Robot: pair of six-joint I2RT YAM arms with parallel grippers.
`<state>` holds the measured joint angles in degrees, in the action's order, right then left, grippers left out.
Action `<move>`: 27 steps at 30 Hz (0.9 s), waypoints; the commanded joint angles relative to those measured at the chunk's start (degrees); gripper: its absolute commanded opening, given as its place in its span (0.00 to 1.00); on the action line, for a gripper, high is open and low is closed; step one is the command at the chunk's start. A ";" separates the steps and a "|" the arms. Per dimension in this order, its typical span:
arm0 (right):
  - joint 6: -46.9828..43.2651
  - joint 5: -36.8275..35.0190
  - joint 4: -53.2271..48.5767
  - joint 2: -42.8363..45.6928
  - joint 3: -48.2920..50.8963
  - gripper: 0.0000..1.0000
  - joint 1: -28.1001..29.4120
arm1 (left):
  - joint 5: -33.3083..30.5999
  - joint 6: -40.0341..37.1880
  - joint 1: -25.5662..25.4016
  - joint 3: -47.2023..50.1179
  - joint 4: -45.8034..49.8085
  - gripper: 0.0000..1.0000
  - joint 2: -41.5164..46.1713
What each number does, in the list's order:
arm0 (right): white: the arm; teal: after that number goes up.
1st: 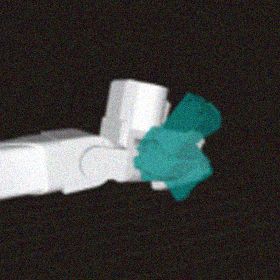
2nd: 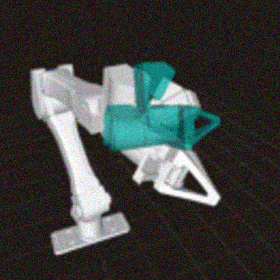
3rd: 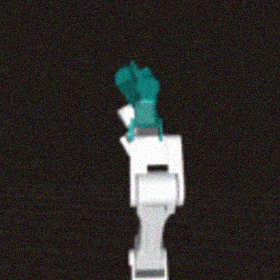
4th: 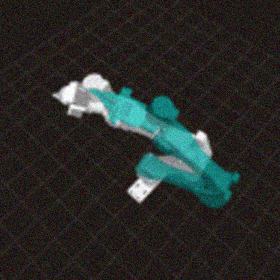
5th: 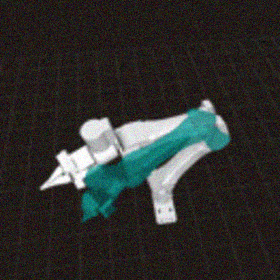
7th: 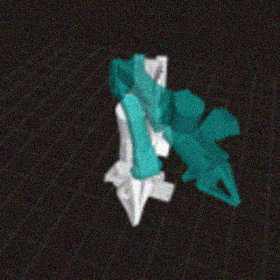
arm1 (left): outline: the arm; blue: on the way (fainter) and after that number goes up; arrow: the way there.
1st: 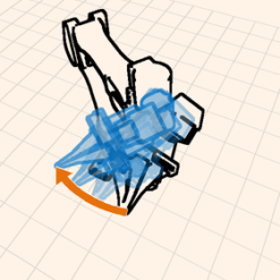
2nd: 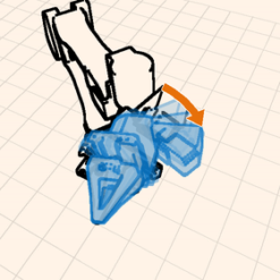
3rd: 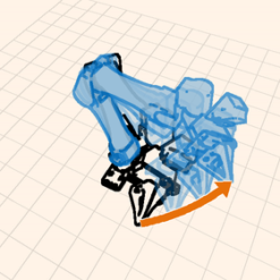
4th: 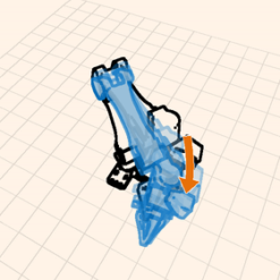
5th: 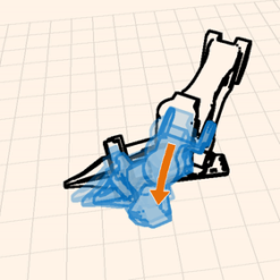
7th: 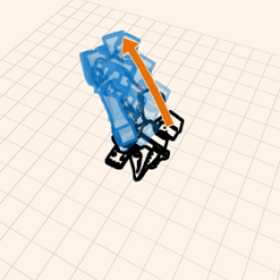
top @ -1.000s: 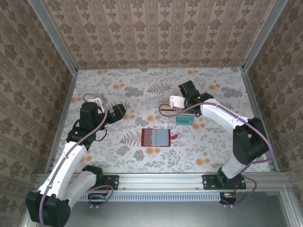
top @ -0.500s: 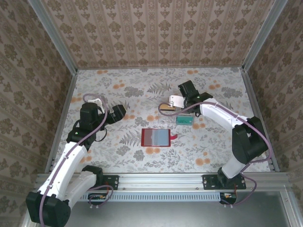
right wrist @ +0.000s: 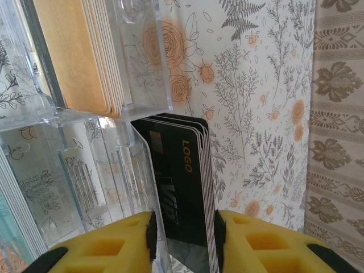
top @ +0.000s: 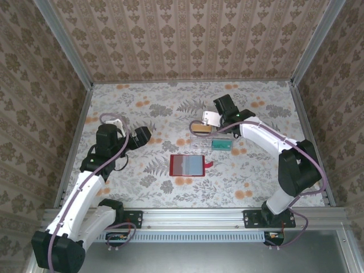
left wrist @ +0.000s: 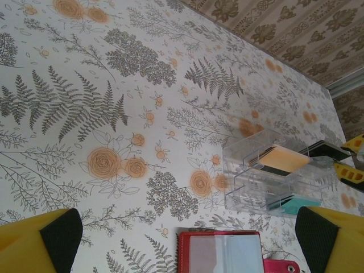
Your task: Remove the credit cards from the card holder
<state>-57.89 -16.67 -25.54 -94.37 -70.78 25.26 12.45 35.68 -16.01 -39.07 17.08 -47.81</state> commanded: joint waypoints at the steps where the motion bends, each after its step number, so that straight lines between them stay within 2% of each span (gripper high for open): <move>1: 0.52 -2.51 2.28 -0.81 0.18 0.38 -0.29 | 0.91 -1.08 0.50 0.40 -0.88 1.00 1.30; 8: 0.98 -6.05 6.35 -1.50 -0.06 0.41 -0.29 | 1.17 -0.97 0.45 0.64 -0.73 1.00 1.63; 27: 3.19 -5.42 5.78 -1.97 -1.19 0.43 -0.30 | 1.37 -0.97 0.63 0.67 -0.55 1.00 1.93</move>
<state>-56.53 -21.23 -19.42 -96.68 -70.78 25.26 13.26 35.66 -15.97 -38.96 17.12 -46.89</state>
